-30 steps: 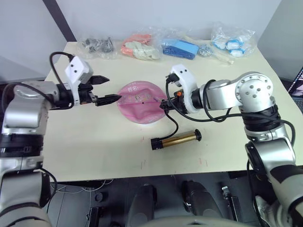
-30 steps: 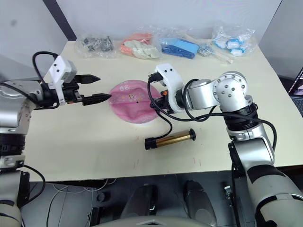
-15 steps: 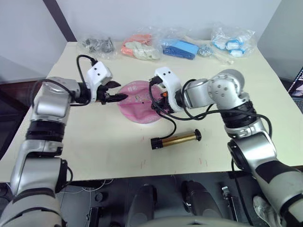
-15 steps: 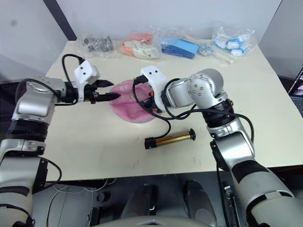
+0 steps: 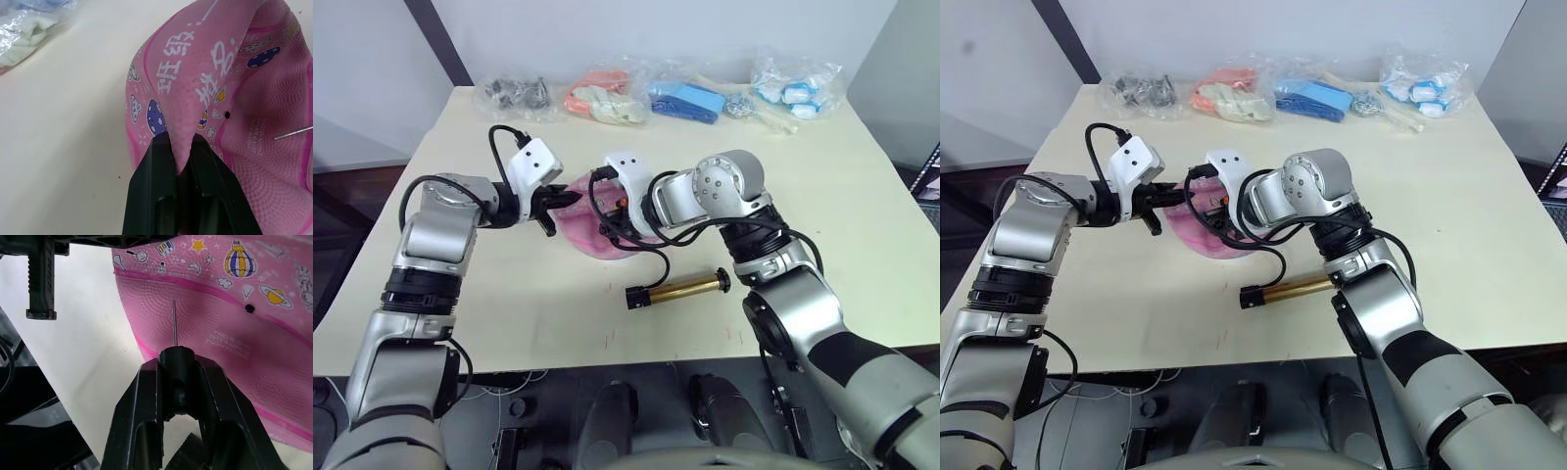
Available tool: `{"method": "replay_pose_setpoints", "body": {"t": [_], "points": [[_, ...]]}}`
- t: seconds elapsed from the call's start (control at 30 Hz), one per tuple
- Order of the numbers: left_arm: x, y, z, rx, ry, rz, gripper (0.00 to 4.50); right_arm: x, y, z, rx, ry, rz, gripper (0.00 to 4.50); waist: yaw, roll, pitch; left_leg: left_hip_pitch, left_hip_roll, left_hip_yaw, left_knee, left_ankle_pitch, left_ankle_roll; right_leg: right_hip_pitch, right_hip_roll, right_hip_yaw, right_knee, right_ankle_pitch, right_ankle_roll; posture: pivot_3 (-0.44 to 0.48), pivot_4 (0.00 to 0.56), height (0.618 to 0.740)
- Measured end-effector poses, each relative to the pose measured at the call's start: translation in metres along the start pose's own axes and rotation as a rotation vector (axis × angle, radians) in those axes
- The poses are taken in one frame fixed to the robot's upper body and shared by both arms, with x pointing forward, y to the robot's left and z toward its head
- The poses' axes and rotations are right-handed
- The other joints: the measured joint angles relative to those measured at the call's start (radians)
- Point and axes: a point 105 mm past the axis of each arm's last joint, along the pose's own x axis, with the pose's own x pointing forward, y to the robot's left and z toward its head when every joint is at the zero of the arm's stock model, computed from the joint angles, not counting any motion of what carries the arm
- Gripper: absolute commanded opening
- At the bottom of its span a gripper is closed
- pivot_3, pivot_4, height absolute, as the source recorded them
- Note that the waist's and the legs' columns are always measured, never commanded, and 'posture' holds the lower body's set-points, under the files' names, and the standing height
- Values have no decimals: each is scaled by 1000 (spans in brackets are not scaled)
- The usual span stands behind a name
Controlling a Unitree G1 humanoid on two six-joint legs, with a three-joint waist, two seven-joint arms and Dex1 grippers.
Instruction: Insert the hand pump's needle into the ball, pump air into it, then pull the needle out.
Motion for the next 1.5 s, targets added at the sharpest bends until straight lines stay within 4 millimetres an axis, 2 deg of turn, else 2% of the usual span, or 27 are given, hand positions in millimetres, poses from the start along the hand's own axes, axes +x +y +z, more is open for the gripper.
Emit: {"method": "replay_pose_setpoints", "body": {"t": [0.27,0.53,0.87,1.5], "points": [[-1,-5,0,-28,-1,15,24,7,-2,-6,99,30,9,363,2,0,0,0,0,-1,0,0,0,0,0,0,0,0,0,0,150,740],[-2,-5,-2,-77,15,30,24,3,-18,-3,176,4,-39,363,-1,0,0,0,0,-1,0,0,0,0,0,-1,0,0,0,0,150,740],[-3,-7,-1,-95,22,34,24,2,-23,-3,193,-4,-59,363,-1,0,0,0,0,-1,0,0,0,0,0,0,0,0,0,0,150,740],[-4,-10,-2,-124,33,52,24,14,-29,-6,224,4,-61,363,-6,0,0,2,0,-1,0,0,0,1,0,0,1,0,0,0,150,740]]}}
